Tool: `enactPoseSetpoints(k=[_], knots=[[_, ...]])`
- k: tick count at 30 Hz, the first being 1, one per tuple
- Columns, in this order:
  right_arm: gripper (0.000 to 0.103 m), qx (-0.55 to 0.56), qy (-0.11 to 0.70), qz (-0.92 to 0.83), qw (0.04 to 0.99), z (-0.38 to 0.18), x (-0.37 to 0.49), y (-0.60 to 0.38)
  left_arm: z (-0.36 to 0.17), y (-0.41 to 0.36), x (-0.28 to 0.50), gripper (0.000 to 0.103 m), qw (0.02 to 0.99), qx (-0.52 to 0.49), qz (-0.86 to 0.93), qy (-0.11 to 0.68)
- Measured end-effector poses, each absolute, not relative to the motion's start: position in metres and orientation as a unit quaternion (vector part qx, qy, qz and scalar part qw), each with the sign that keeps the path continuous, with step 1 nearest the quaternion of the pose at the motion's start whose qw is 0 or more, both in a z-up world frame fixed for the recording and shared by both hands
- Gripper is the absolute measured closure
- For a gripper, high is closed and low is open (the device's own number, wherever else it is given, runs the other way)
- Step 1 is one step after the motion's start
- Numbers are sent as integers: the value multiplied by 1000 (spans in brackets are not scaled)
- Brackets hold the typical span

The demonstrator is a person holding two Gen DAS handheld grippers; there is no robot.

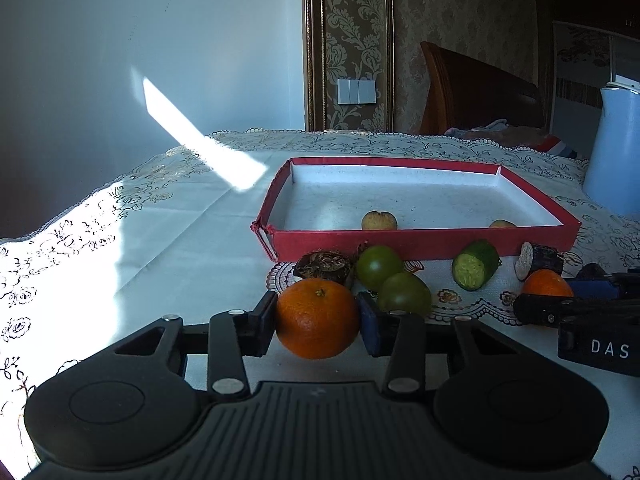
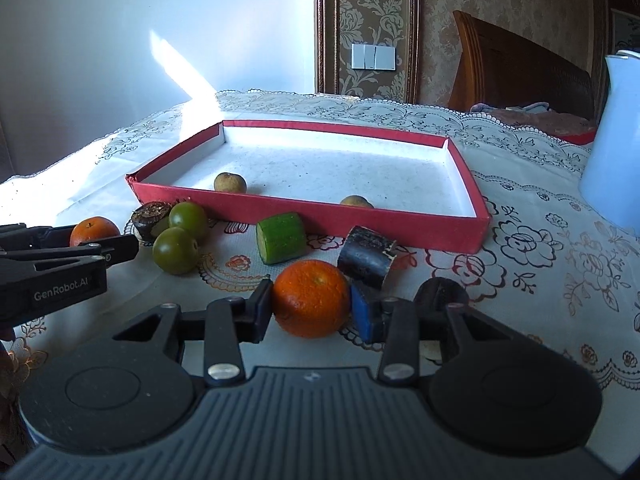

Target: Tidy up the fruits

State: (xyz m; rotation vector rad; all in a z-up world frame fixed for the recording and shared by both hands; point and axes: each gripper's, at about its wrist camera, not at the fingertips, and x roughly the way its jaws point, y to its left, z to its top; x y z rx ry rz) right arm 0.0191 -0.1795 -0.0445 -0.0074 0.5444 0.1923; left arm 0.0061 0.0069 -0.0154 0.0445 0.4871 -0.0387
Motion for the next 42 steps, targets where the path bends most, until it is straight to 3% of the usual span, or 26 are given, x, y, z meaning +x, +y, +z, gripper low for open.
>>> enactPoseSetpoints(k=[14, 42], knots=[[64, 39, 260, 65, 962, -47, 4, -189, -19, -42, 2, 61, 970, 36, -21, 241], [64, 41, 258, 54, 964, -45, 13, -184, -11, -34, 15, 61, 972, 28, -4, 235]])
